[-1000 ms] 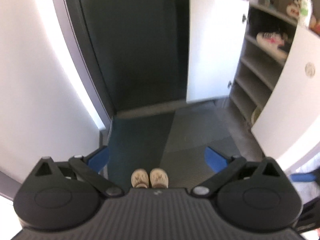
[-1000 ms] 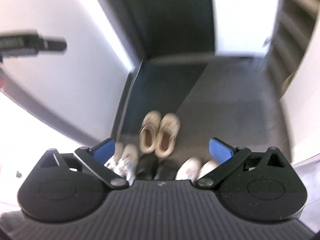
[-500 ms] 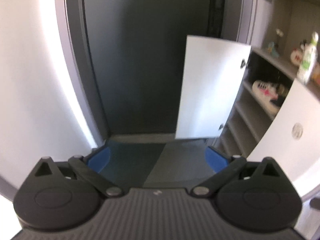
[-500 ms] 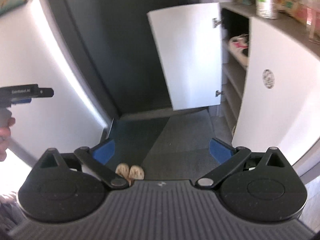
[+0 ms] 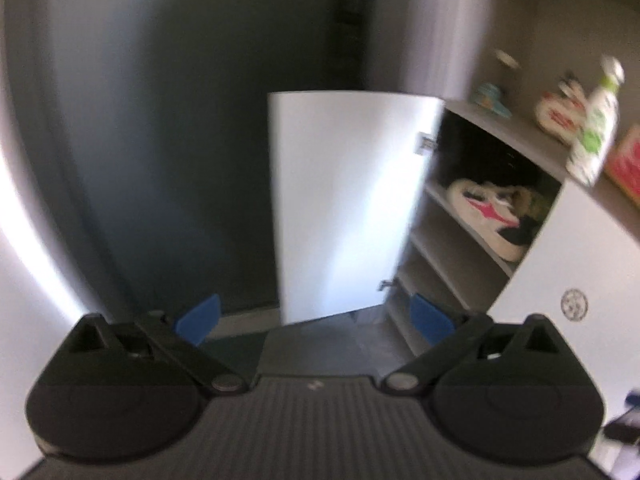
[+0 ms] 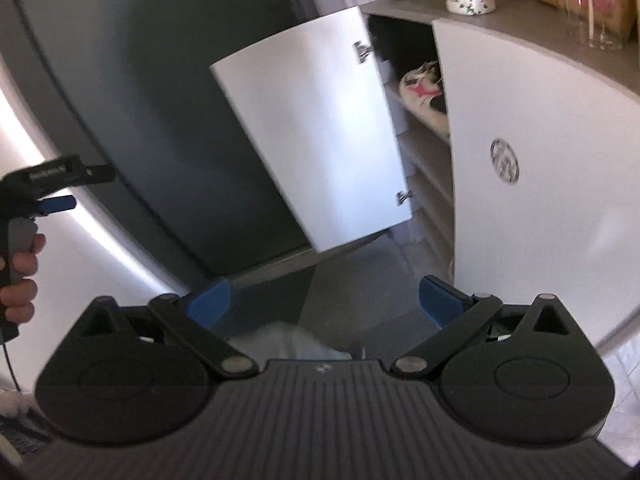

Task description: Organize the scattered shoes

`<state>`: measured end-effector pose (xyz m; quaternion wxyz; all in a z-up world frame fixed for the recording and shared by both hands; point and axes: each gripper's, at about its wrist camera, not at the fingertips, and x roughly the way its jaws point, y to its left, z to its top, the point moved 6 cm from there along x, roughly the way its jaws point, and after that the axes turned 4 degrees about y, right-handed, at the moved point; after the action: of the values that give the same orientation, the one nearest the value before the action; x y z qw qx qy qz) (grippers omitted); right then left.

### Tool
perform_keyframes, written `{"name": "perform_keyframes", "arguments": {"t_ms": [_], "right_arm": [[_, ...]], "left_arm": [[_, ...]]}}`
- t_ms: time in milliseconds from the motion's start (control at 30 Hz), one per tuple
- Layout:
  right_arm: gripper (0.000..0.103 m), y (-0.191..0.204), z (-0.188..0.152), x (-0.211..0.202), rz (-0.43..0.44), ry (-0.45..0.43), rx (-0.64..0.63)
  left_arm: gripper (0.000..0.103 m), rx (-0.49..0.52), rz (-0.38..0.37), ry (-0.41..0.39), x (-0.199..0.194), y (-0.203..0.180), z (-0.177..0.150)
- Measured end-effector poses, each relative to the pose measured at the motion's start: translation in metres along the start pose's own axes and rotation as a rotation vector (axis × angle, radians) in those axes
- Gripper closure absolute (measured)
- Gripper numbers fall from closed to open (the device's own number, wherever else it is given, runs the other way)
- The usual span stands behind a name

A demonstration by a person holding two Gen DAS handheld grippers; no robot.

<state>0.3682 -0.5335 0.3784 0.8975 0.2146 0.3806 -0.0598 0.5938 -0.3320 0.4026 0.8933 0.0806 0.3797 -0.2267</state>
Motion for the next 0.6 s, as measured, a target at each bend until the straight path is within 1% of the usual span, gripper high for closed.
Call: {"name": "perform_keyframes", "arguments": {"t_ms": [33,100,200,233,267,300,367,400,467,500,567,600], "right_arm": [[0.0,-0.003,0.012,0.01,-0.025,-0.012,0.015],[0.0,-0.008,0.037,0.031,-0.074,-0.036,0.044],[0.0,-0.016,0.06,0.042,-0.196,-0.039,0.141],[0.0,-0.018,0.075,0.042,-0.243,-0.059,0.221],[0.0,-0.018,0.085,0.043,-0.264,-0.075,0.265],[0.0,-0.015,0.092,0.045,-0.272,-0.085,0.281],[0.0,-0.011,0.1,0.047,-0.311,-0.084,0.275],[0.0,-0.012,0.102,0.047,-0.334,-0.083,0.292],[0.0,-0.015,0.107,0.047,-0.37,-0.085,0.338],[0.0,-0.018,0.11,0.046,-0.382,-0.089,0.365],[0.0,-0.027,0.116,0.047,-0.414,-0.099,0.382],[0.0,-0.034,0.12,0.047,-0.425,-0.119,0.387]], "left_arm": [[0.0,0.048,-0.067,-0.008,0.025,-0.004,0.016],[0.0,0.149,-0.204,0.005,0.072,-0.019,0.046],[0.003,0.294,-0.323,0.028,0.113,-0.04,0.075],[0.003,0.363,-0.386,0.004,0.125,-0.05,0.088],[0.002,0.446,-0.471,-0.041,0.135,-0.063,0.1],[0.002,0.518,-0.534,-0.07,0.144,-0.074,0.108],[0.002,0.618,-0.604,-0.09,0.158,-0.093,0.114],[0.002,0.652,-0.639,-0.091,0.165,-0.103,0.115],[0.001,0.681,-0.689,-0.083,0.174,-0.116,0.116],[0.001,0.7,-0.744,-0.059,0.18,-0.125,0.116],[0.001,0.764,-0.889,0.004,0.193,-0.148,0.114],[0.001,0.806,-0.935,0.01,0.196,-0.16,0.109]]}}
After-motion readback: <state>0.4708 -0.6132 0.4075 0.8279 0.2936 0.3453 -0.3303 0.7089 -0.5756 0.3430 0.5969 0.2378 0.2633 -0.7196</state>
